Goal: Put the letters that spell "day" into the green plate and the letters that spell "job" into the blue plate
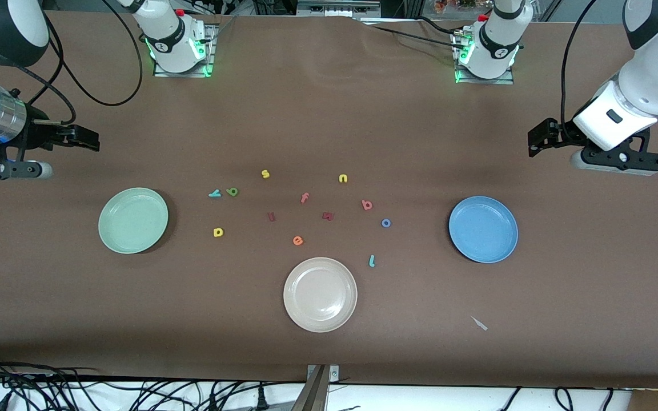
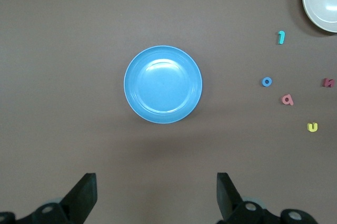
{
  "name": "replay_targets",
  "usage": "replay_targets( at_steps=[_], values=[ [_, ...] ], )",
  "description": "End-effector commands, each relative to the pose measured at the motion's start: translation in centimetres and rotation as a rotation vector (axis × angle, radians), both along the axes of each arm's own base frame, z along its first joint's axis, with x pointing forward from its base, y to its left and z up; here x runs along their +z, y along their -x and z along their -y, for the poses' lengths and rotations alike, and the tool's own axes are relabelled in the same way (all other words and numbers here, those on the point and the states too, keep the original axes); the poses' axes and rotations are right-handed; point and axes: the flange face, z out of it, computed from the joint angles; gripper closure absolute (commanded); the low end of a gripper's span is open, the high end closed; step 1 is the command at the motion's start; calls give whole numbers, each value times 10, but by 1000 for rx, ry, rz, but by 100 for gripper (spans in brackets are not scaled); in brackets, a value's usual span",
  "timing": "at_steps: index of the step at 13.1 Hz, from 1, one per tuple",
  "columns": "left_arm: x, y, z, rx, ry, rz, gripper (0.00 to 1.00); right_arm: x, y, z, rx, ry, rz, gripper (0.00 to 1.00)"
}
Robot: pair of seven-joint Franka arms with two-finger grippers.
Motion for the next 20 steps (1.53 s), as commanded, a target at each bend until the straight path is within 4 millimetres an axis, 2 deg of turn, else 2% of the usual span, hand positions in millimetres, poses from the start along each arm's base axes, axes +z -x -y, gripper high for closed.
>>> replay_targets(
  at_steps=[1, 4, 8, 10, 11, 13, 16, 20],
  values=[
    [5, -5, 2, -21, -8, 6, 0, 5, -2, -1, 8, -18, -8, 0],
    [5, -5, 2, -22, -17, 7, 0, 5, -2, -2, 9, -18, -8, 0],
    [4, -3, 11, -41, -23, 6, 0, 4, -2, -2, 9, -20, -8, 0],
    [-6, -5, 17, -49, -22, -14, 0, 5, -2, -2, 9, -18, -8, 0],
    [-19, -11, 19, -53, -20, -37, 0, 5, -2, -2, 8, -18, -8, 0],
    [-24, -9, 40, -90, -21, -46, 0, 4, -1, -2, 9, -18, -9, 0],
    [-50, -10, 72, -145, -30, -87, 0, 4, -1, -3, 8, -17, -9, 0],
    [-81, -34, 117, -192, -7, -120, 0, 5, -2, -6, 3, -17, -4, 0]
  ],
)
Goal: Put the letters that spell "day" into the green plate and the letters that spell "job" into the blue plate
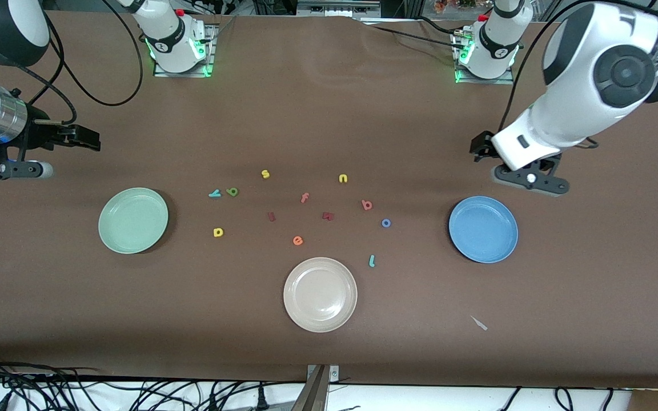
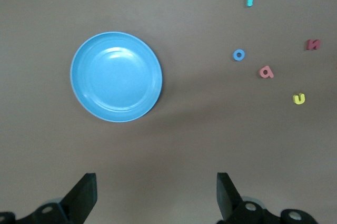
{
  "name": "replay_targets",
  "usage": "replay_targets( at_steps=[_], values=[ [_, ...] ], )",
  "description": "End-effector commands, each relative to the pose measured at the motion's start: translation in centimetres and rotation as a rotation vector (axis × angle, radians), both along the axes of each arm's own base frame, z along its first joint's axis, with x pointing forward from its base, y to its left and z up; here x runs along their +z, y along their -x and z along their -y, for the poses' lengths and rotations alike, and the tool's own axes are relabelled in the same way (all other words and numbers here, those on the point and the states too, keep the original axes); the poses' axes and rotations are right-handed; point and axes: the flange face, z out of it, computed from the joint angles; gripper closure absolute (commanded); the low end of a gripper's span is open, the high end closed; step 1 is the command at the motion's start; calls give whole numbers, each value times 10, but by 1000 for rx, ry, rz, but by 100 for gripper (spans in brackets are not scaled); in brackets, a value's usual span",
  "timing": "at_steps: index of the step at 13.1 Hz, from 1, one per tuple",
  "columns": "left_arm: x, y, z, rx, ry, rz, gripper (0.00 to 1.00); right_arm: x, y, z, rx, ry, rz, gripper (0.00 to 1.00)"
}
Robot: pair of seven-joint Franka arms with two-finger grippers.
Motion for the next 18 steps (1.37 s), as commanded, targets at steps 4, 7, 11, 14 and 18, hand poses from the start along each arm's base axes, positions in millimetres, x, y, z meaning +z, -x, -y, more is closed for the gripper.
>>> replay_targets(
  at_steps=[4, 7, 11, 14, 18],
  values=[
    [-74, -52, 74, -75, 30, -52, 0, 2, -1, -10, 12, -14, -6, 0],
    [-153, -72, 104, -87, 52, -27, 0, -2, -2, -14, 17, -14, -11, 0],
    [-242, -89, 143, -100, 121, 122, 0, -19, -13, -25, 36, -20, 0, 0],
    [-273, -87, 166, -89, 130, 139, 0, -41, -25, -26, 38, -26, -1, 0],
    [-286, -95, 208, -94, 144, 182, 3, -70, -41, -37, 53, -34, 16, 0]
  ],
)
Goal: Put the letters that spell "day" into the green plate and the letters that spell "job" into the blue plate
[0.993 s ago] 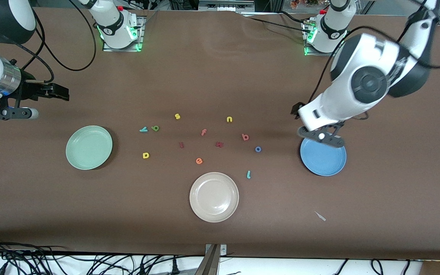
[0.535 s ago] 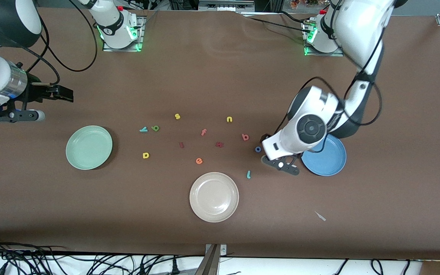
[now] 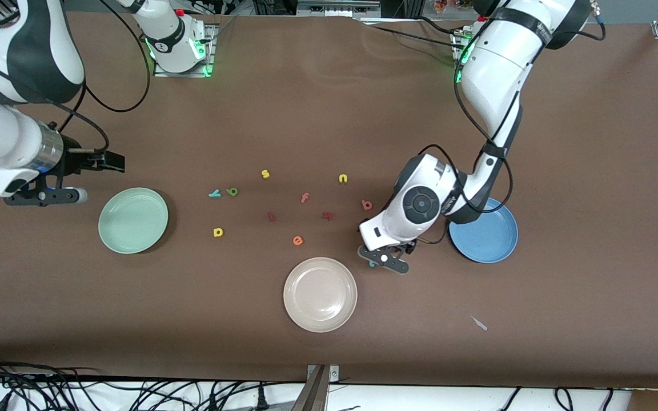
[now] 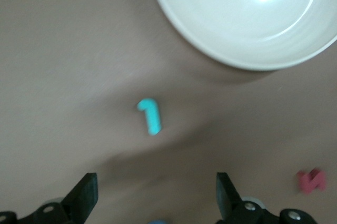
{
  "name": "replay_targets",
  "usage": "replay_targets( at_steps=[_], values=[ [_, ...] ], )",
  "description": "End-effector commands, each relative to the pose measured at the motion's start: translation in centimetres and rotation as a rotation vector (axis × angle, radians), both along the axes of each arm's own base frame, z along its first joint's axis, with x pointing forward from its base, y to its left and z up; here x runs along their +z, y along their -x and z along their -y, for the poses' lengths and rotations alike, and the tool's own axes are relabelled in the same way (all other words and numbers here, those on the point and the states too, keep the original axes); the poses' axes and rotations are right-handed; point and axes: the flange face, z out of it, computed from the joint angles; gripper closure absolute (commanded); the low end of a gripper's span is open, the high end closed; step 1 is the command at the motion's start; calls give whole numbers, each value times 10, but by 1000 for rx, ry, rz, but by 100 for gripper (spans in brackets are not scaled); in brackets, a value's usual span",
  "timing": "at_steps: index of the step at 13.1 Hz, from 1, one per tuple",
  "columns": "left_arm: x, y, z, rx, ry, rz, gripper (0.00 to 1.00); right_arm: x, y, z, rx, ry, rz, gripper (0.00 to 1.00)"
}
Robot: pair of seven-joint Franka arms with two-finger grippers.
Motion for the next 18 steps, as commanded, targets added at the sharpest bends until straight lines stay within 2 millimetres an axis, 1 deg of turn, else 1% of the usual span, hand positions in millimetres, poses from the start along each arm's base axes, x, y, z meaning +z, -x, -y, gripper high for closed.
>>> replay_targets(
  at_steps=[1, 2, 3, 5, 6, 7, 8, 9, 10, 12, 13, 14, 15, 16, 17, 18],
  values=[
    [-3, -12, 13, 11, -1, 32, 5, -15, -10, -21, 1, -14, 18, 0],
    [-6, -13, 14, 7, -4, 44, 6, -27, -14, -30, -22, -8, 18, 0],
    [-7, -14, 14, 5, -1, 59, 9, -38, -16, -46, -25, -5, 20, 0],
    [-12, -12, 16, 1, -3, 60, 22, -60, -21, -69, -44, -3, 33, 0],
    [-16, -15, 15, 7, 6, 82, 27, -75, -25, -76, -42, -6, 38, 0],
    [-17, -17, 14, 5, 11, 106, 30, -92, -29, -85, -39, -11, 47, 0],
    [-18, -17, 14, -11, -6, 118, 31, -111, -36, -89, -55, -16, 61, 0],
    [-20, -17, 13, -33, -31, 132, 35, -128, -38, -103, -54, -20, 76, 0],
    [-24, -17, 13, -44, -46, 136, 36, -143, -40, -110, -64, -23, 93, 0],
    [-30, -15, 12, -47, -52, 133, 36, -174, -39, -133, -79, -25, 121, 0],
    [-31, -17, 11, -41, -42, 146, 40, -192, -39, -141, -87, -28, 134, 0],
    [-33, -19, 10, -45, -35, 159, 41, -210, -37, -147, -94, -34, 145, 0],
    [-39, -17, 10, -45, -39, 152, 49, -222, -31, -155, -88, -41, 162, 0],
    [-39, -17, 10, -46, -38, 155, 66, -231, -27, -160, -84, -51, 186, 0],
    [-38, -18, 10, -46, -37, 156, 86, -244, -26, -158, -87, -56, 199, 0],
    [-38, -18, 10, -47, -38, 157, 97, -246, -26, -159, -85, -58, 201, 0]
  ],
)
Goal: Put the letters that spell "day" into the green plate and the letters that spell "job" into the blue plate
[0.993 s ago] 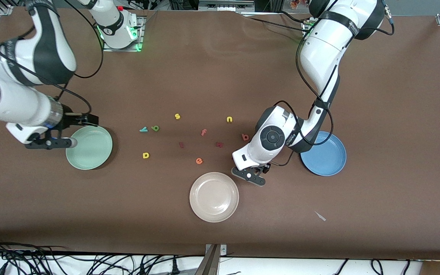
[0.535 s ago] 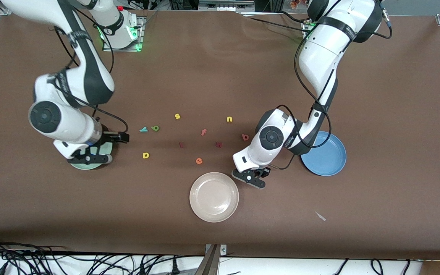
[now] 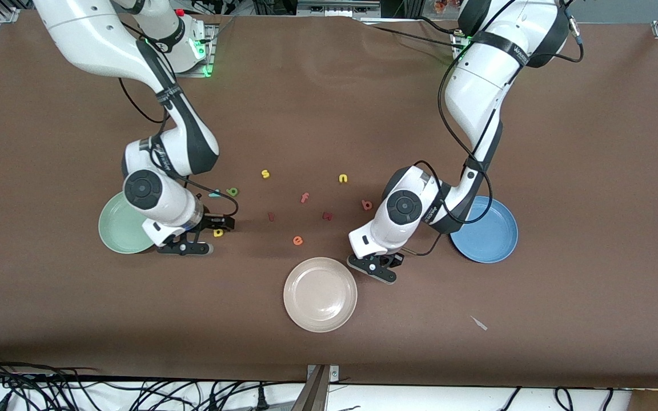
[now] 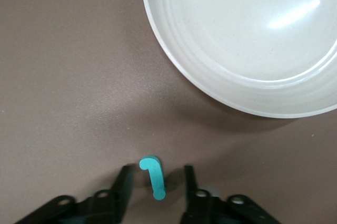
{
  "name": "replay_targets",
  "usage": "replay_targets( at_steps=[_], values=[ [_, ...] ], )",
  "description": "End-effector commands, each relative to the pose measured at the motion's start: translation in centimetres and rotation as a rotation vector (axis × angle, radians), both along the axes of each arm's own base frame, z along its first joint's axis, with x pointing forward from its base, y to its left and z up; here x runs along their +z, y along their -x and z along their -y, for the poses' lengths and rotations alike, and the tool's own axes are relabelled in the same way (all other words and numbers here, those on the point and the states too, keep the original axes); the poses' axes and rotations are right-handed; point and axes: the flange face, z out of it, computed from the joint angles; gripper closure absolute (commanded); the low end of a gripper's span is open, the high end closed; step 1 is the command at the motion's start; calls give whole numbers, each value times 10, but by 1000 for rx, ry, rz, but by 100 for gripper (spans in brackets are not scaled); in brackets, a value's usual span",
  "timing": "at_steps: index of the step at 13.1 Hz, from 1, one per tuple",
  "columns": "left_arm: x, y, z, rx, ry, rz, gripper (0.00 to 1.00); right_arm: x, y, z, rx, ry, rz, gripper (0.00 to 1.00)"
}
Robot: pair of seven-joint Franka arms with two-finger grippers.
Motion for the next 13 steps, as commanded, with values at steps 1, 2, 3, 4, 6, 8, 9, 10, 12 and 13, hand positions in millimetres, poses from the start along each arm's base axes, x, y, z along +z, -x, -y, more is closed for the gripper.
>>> replay_targets(
  at_steps=[1, 2, 3, 4, 6, 8, 9, 10, 12, 13],
  values=[
    [2, -3, 4, -21, -22, 33, 100, -6, 3, 4, -14, 3, 21, 0],
    [3, -3, 4, -21, -23, 35, 100, -16, 4, 5, -15, 5, 10, 0],
    [7, -4, 4, -20, -22, 35, 100, -22, 4, 7, -17, 7, 8, 0],
    [13, -7, -1, -14, -25, 37, 100, -25, 4, 7, -11, 12, 8, 0],
    [40, -9, -17, -21, -83, -1, 100, -34, 3, 5, -8, 14, 1, 0],
    [75, -16, -43, -25, -137, -46, 100, -41, 1, 8, 6, 27, 8, 1],
    [87, -17, -54, -32, -152, -67, 100, -42, 2, 8, 12, 32, 8, 1],
    [99, -23, -74, -36, -163, -83, 100, -43, 1, 9, 12, 33, 7, 3],
    [114, -30, -124, -57, -183, -145, 100, -43, -2, 12, 19, 31, 12, 5],
    [113, -27, -144, -69, -193, -171, 100, -47, -4, 11, 19, 32, 9, 5]
  ],
)
